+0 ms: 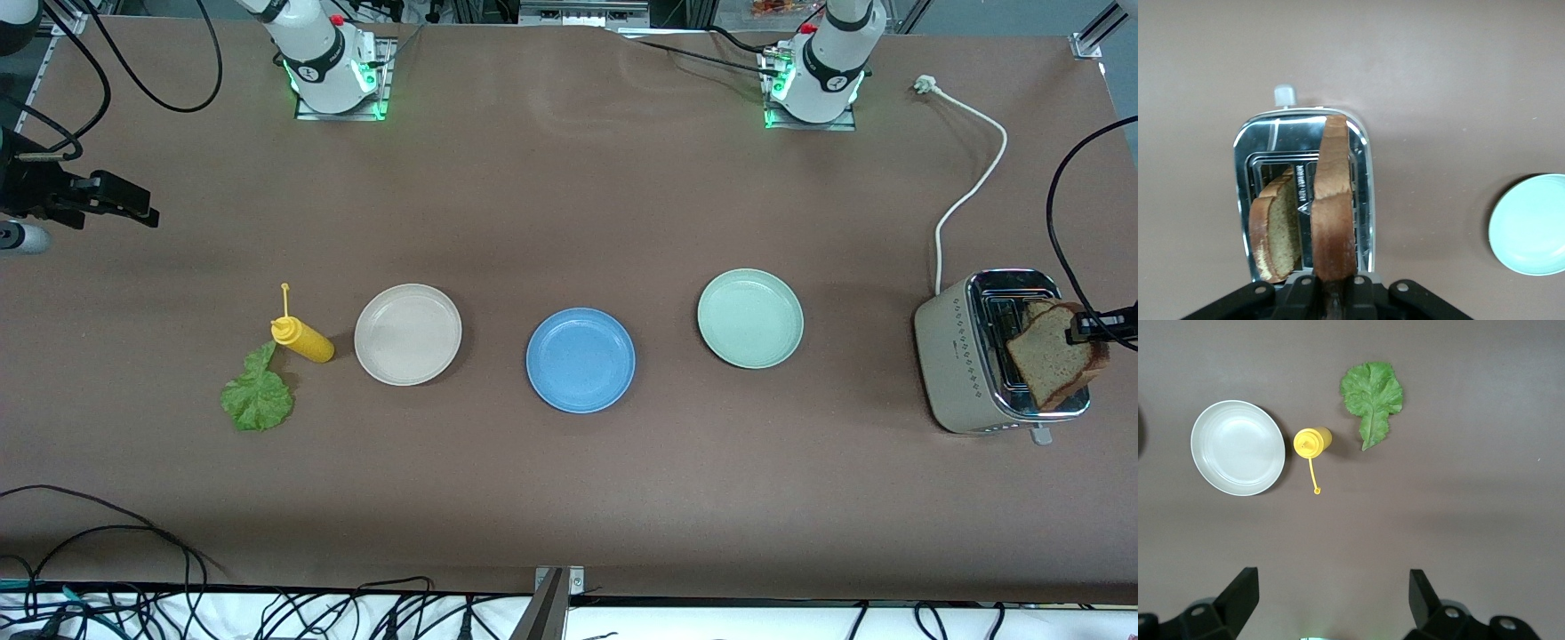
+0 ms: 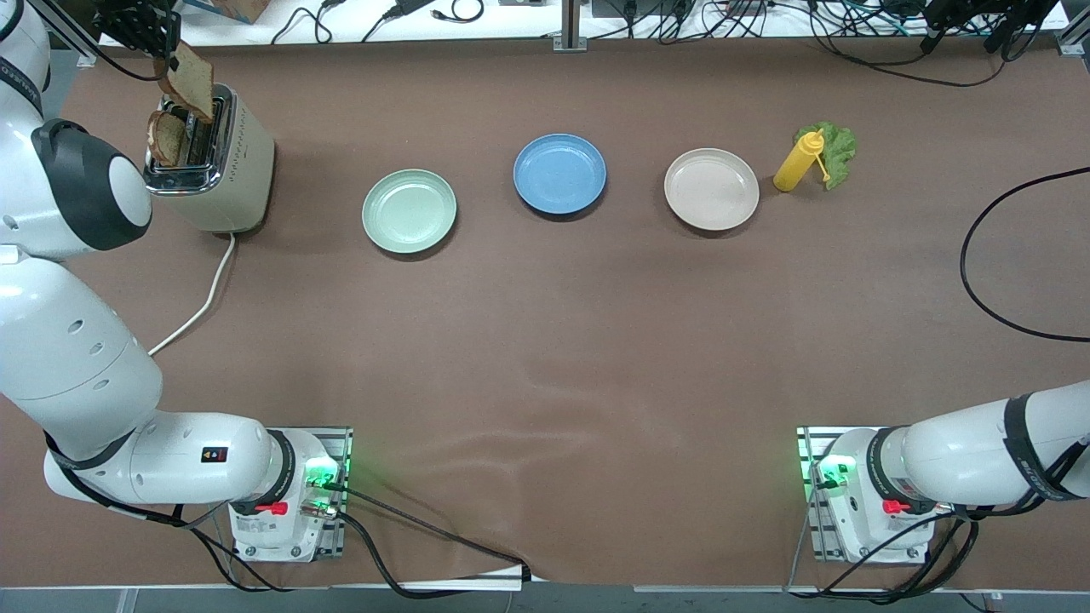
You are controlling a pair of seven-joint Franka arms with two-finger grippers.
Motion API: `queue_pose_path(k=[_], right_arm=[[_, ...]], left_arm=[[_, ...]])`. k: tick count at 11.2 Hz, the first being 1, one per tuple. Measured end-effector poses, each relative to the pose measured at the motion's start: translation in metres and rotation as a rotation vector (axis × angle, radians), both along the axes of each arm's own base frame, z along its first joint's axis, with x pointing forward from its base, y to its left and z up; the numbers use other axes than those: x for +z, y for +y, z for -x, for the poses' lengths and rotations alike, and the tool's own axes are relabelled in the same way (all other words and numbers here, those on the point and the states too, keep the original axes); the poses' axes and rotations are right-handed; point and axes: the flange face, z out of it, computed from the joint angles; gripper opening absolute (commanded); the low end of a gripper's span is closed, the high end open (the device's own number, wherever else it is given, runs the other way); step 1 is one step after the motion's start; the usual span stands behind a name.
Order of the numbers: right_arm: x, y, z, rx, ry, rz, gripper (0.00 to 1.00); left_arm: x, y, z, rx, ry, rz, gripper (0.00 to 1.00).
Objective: Make sandwich in blue plate with both arms
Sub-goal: 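Lift the bread slice out of the toaster with the left gripper, then carry the bread slice over the blue plate with the left gripper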
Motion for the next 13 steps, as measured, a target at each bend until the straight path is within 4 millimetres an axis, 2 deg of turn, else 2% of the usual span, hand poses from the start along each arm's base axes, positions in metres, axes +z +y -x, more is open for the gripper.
queue_pose_path(k=[3, 5, 7, 9, 13], right_arm=[[0.000, 0.000, 0.000, 0.000, 0.000, 0.000, 1.00], [0.000, 0.000, 0.000, 0.000, 0.000, 0.000, 1.00], [0.000, 0.000, 0.000, 0.000, 0.000, 0.000, 1.00], [0.000, 0.000, 0.000, -0.001, 0.000, 0.000, 1.00], [0.000, -0.003, 0.000, -0.005, 0.000, 0.000, 1.00]], left_arm=[[0.012, -0.018, -0.001, -0.013, -0.030, 0.046, 0.00], [0.013, -0.047, -0.005, -0.035, -0.034, 0.101, 0.00], [0.012, -0.089, -0.011, -0.029, -0.030, 0.134, 0.00], [0.010, -0.139, -0.015, -0.022, -0.019, 0.164, 0.00], [0.000, -0.229, -0.012, -0.002, 0.030, 0.211, 0.00]])
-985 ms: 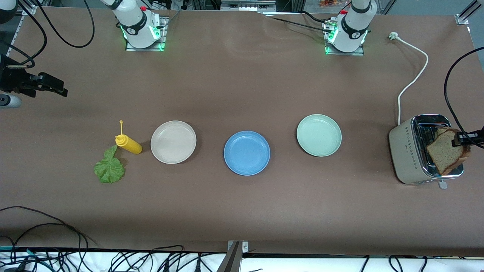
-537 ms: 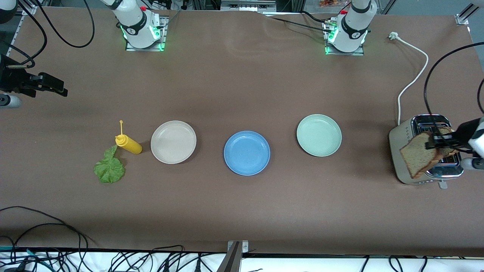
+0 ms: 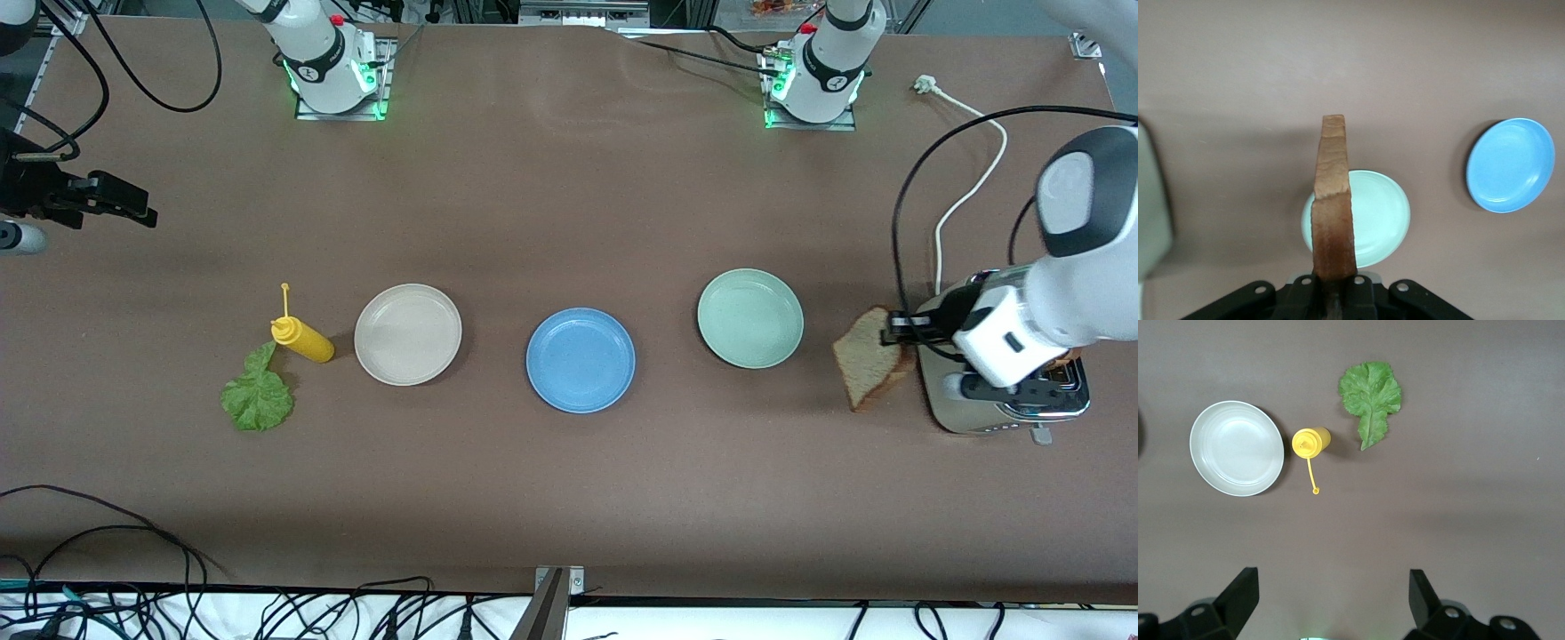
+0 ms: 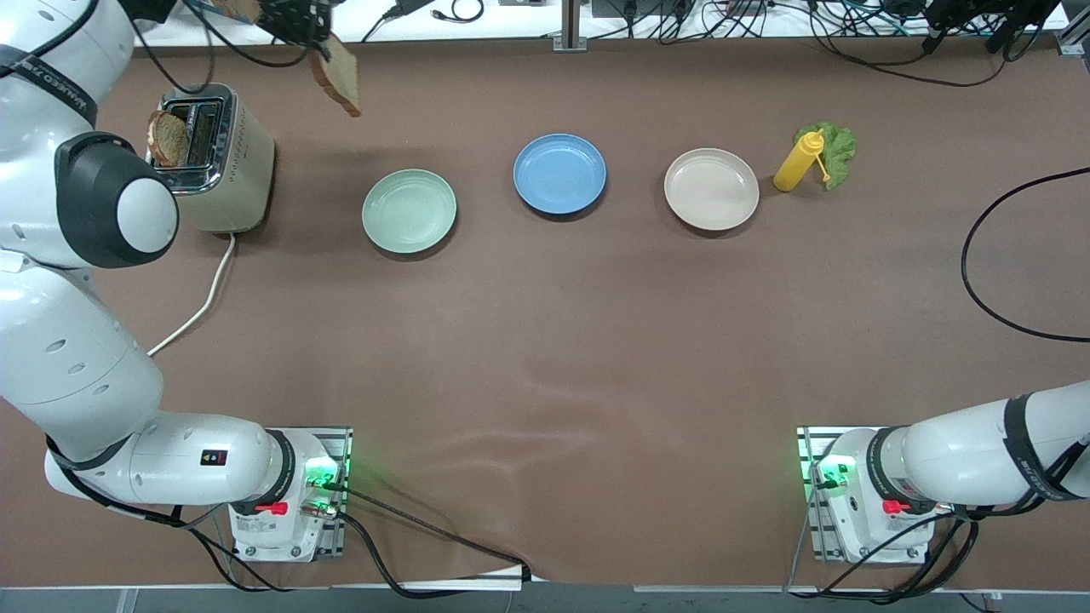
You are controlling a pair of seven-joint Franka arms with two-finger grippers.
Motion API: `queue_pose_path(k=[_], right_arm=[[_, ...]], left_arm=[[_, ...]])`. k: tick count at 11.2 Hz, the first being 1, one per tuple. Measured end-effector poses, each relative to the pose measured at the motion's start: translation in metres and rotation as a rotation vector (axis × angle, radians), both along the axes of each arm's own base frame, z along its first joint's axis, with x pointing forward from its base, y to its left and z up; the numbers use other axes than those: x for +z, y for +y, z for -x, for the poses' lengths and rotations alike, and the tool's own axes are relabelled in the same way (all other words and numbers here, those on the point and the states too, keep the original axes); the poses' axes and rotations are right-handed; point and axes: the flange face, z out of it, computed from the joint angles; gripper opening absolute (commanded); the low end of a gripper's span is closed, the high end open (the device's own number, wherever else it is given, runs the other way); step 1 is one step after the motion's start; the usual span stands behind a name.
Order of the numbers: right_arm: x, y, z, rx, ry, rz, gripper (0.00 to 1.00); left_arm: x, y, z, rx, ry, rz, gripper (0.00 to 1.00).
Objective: Make sandwich in blue plate with both arms
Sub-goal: 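Carry the bread slice over the blue plate with the left gripper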
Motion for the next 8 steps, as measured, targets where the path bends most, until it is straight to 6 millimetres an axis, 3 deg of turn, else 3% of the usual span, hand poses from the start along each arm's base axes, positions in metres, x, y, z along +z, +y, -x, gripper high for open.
queue_pose_path(k=[3, 8], right_arm=[[0.000, -0.001, 0.000, -0.001, 0.000, 0.000, 1.00], [0.000, -0.004, 0.000, -0.011, -0.001, -0.011, 1.00]], left_arm=[[-0.026, -0.073, 0.000, 0.058, 0.042, 0.036, 0.00], [-0.070, -0.157, -0.005, 0.135, 0.039, 0.116, 0.00]])
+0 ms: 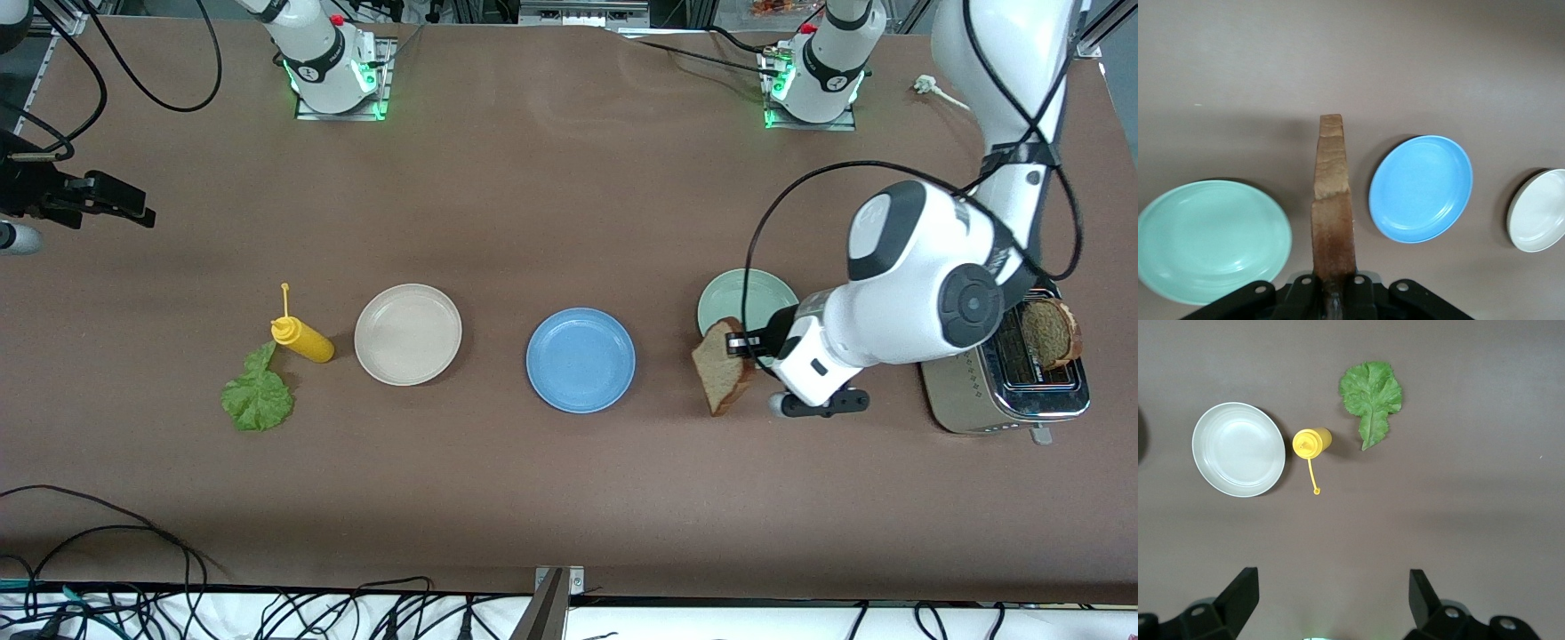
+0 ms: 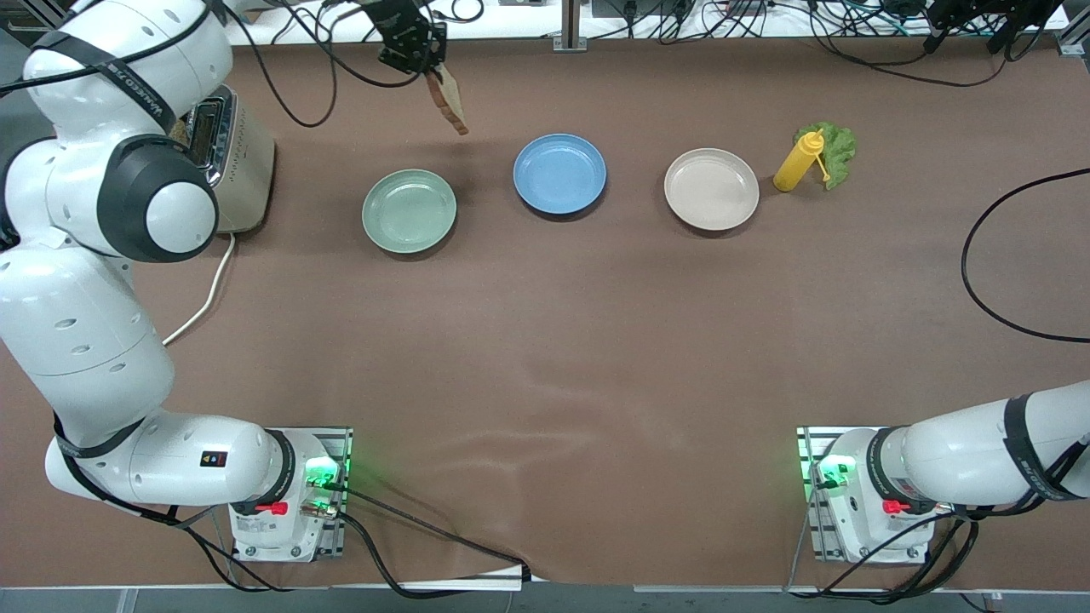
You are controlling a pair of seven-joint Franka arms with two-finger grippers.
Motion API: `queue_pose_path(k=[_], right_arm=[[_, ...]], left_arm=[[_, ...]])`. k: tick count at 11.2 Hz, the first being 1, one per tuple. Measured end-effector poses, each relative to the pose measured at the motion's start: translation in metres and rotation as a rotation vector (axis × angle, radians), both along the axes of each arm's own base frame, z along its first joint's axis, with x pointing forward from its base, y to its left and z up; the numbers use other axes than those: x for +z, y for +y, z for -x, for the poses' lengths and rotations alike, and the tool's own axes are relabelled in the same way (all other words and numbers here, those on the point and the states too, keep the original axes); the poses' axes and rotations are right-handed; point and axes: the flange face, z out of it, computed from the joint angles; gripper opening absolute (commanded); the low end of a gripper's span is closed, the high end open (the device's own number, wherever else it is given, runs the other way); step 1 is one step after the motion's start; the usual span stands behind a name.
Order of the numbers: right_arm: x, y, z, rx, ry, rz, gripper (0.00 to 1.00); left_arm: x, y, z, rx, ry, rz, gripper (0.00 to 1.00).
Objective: Make sandwich in blue plate with both arms
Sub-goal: 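Carry the bread slice over the blue plate with the left gripper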
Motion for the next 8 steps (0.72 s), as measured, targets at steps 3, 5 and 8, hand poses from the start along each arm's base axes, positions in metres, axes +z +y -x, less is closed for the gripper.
queue_pose_path(k=[3, 5, 8], right_arm=[[0.000, -0.002, 0.000, -0.005, 0.000, -0.002, 1.00], [0.000, -0.002, 0.000, -0.005, 0.000, -0.002, 1.00], [0.000, -0.002, 0.000, -0.005, 0.000, -0.002, 1.00]], left_arm=[[-0.022, -0.037, 0.000, 0.039, -0.003, 0.046, 0.00], [-0.040, -0.064, 0.000, 0.081, -0.007, 0.093, 0.00], [-0.070, -0.101, 0.004, 0.136, 0.004, 0.151, 0.00]])
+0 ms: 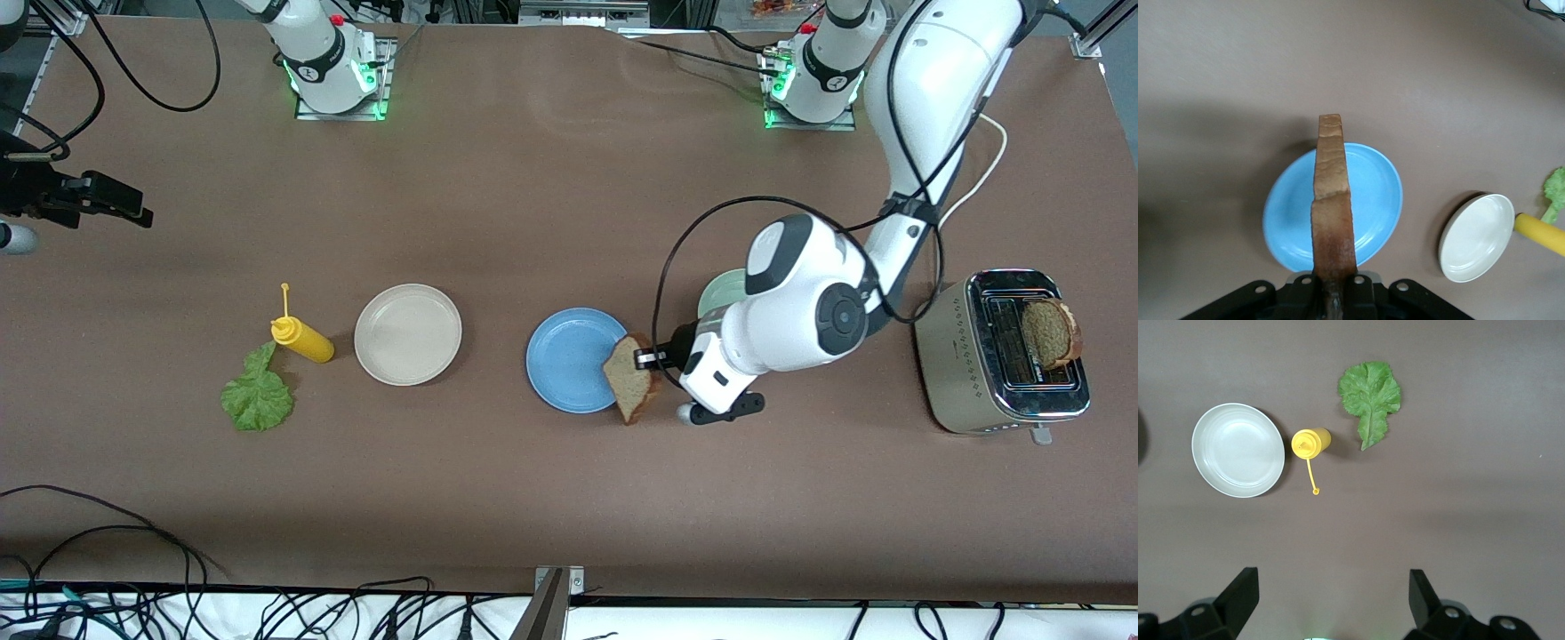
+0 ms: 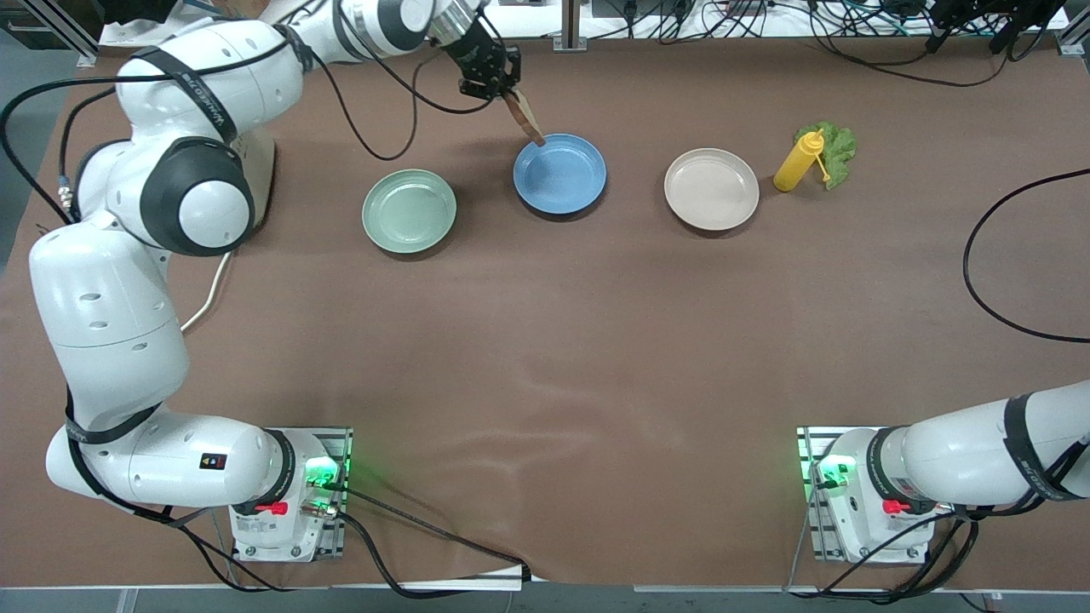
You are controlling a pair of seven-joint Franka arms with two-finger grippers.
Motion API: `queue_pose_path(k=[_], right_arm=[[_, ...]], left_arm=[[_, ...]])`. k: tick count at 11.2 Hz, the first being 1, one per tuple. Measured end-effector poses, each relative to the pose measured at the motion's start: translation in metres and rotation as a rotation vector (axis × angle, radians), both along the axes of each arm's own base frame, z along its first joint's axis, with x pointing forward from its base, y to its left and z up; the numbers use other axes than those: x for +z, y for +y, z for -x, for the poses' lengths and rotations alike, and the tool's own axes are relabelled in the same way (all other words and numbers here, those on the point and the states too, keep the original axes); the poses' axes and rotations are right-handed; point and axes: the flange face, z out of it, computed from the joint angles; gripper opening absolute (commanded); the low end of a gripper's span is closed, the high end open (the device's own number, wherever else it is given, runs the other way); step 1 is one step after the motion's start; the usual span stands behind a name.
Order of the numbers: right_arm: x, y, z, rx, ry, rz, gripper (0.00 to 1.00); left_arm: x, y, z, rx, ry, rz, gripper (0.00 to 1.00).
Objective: Make sandwich in blue plate with both arms
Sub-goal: 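Carry the bread slice over the blue plate with the left gripper, then lower the bread flat onto the blue plate and open the left gripper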
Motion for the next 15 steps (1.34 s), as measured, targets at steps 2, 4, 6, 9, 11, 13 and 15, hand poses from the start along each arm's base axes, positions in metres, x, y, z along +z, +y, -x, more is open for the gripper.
queue_pose_path(k=[2, 4, 6, 9, 11, 13, 15], right_arm=[[0.000, 0.000, 0.000, 0.000, 0.000, 0.000, 1.00], [0.000, 0.000, 0.000, 0.000, 0.001, 0.000, 1.00], [0.000, 0.000, 0.000, 0.000, 0.001, 0.000, 1.00], [-0.001, 0.000, 0.000, 0.000, 0.001, 0.000, 1.00], [-0.001, 0.000, 0.000, 0.000, 0.001, 0.000, 1.00], [-0.001, 0.000, 0.000, 0.000, 0.001, 0.000, 1.00], [-0.001, 0.000, 0.000, 0.000, 0.001, 0.000, 1.00]], left_arm=[[-0.018, -0.022, 0.006, 0.017, 0.014, 0.034, 0.00], [-0.034, -0.037, 0.012, 0.009, 0.031, 0.045, 0.00], [-0.048, -0.052, 0.017, 0.009, 0.022, 0.056, 0.00], [-0.073, -0.076, 0.031, -0.028, 0.039, 0.074, 0.00], [-0.077, -0.083, 0.036, -0.066, 0.029, 0.081, 0.00], [-0.084, -0.088, 0.040, -0.090, 0.030, 0.081, 0.00], [-0.089, -0.088, 0.041, -0.112, 0.024, 0.083, 0.15]])
